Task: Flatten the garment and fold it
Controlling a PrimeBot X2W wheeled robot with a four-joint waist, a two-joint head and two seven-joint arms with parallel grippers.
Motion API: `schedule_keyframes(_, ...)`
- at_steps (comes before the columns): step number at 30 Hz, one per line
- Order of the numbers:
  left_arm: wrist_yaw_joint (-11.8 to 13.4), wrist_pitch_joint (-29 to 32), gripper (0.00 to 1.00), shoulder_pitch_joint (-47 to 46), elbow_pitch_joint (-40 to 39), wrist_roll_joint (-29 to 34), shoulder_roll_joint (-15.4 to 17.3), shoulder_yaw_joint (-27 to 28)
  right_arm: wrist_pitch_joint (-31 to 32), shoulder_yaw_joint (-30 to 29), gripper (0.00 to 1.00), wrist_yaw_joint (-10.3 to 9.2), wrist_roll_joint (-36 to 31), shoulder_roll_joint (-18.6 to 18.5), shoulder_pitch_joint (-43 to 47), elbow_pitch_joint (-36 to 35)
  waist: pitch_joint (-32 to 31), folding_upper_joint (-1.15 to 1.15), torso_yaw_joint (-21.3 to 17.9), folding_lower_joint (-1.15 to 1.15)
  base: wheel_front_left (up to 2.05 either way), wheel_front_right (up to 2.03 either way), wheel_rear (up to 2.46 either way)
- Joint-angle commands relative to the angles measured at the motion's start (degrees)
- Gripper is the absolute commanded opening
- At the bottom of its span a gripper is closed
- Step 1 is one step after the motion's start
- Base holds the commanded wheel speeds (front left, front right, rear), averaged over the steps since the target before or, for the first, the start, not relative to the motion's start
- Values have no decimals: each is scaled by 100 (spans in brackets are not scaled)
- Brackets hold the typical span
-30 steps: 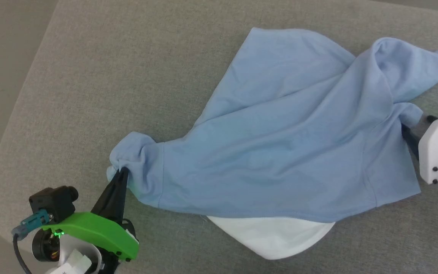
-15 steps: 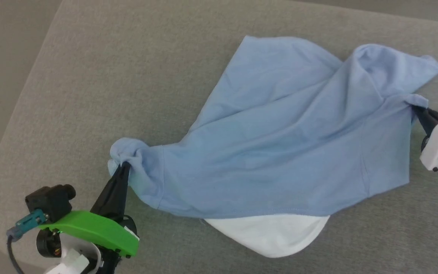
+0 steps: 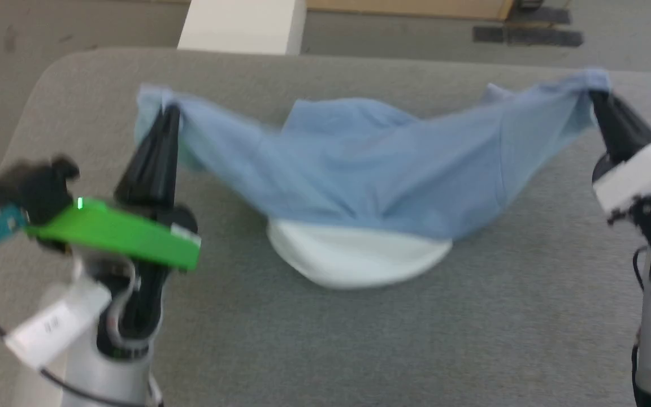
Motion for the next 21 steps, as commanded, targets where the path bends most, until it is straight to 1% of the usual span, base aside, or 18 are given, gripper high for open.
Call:
schedule_keyframes(1, -13, 110, 0, -359, 35, -57, -22, -10, -40, -19, 0, -8, 11, 37, -236, -77, -405, 0, -408, 0, 0, 0, 0)
schedule_keyframes(7, 114, 742, 0, -1823, 500, 241, 180, -218, -69, 66, 0, -8, -308, 25, -1191, -87, -603, 0, -564, 0, 0, 0, 0)
schedule_keyframes(10, 214, 1005, 0, -2655, 847, 354, 185, -282, -48, 73, 0, -8, -479, -7, -1813, 99, -700, 0, -609, 0, 0, 0, 0)
schedule_keyframes(14, 322, 1315, 0, -3625, 1445, 402, 174, -306, -38, 76, 0, -8, -836, -75, -2668, 544, -755, 0, -673, 0, 0, 0, 0)
schedule_keyframes(16, 369, 1500, 0, -4037, 1793, 458, 220, -335, -39, 83, 0, -8, -1067, -106, -3098, 829, -723, 0, -718, 0, 0, 0, 0)
schedule_keyframes(18, 389, 1694, 0, -4428, 2114, 560, 315, -392, -11, 56, 0, -8, -1288, -96, -3505, 1155, -635, 0, -777, 0, 0, 0, 0)
schedule_keyframes(21, 511, 1916, 0, -4965, 2509, 616, 352, -382, 6, -39, 0, -8, -1614, -36, -4084, 1628, -406, 0, -855, 0, 0, 0, 0)
